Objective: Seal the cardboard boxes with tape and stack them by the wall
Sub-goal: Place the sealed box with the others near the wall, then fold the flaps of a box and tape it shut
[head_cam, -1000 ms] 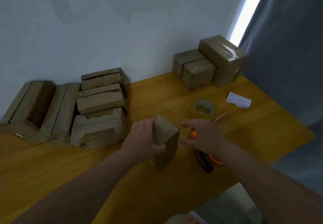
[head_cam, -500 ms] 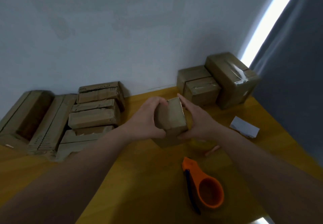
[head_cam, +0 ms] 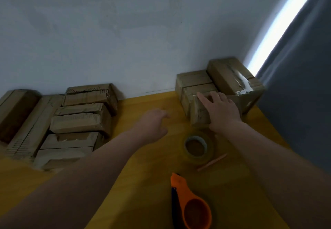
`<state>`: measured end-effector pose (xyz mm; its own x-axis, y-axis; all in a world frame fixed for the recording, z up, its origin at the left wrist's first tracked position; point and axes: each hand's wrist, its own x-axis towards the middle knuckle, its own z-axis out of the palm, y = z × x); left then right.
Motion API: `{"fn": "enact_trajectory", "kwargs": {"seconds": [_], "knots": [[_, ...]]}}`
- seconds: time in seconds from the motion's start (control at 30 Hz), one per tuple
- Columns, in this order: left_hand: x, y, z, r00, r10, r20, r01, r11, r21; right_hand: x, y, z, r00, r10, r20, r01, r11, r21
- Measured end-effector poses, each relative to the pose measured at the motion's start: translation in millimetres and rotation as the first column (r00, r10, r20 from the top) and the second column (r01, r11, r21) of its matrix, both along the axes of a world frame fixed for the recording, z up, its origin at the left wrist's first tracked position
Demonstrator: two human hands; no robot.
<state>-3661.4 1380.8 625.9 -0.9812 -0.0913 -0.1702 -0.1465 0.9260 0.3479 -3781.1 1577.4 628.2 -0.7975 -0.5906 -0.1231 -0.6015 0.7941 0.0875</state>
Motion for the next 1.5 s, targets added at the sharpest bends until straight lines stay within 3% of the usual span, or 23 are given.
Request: {"fn": "enact_trajectory", "kwargs": {"seconds": [0.27, 0.43, 0.67, 0.93, 1.13, 1.3, 1.5], "knots": [[9, -6, -22, 0.991, 0.046, 0.13, -0.038, 0.998, -0.058, -4, -6, -40, 0.996, 0.087, -0.019, -0.085, 0.995, 0.056], [17, -4, -28, 0.983, 0.052, 0.178, -0.045, 0.998, -0.048, -12, -5, -47, 0.995, 0.069, 0.067, -0.072, 0.996, 0.045], [25, -1, -30, 0.982, 0.032, 0.185, -0.023, 0.998, -0.05, -17, -14, -46, 0.987, 0.131, 0.09, -0.147, 0.969, 0.198], [50, -22, -33, 0.976, 0.086, 0.201, -0.082, 0.996, -0.032, -4, -25, -50, 0.997, 0.073, 0.039, -0.08, 0.971, 0.224], [85, -63, -37, 0.97, 0.177, 0.168, -0.171, 0.984, -0.05, 36, -68, -40, 0.993, 0.098, 0.067, -0.104, 0.99, 0.098], [122, -118, -45, 0.951, 0.268, 0.157, -0.224, 0.941, -0.253, 89, -112, -43, 0.98, 0.131, 0.149, -0.132, 0.991, -0.008], [168, -191, -60, 0.883, 0.37, 0.289, -0.278, 0.908, -0.314, 155, -153, -51, 0.945, 0.081, 0.316, -0.068, 0.996, -0.052]]}}
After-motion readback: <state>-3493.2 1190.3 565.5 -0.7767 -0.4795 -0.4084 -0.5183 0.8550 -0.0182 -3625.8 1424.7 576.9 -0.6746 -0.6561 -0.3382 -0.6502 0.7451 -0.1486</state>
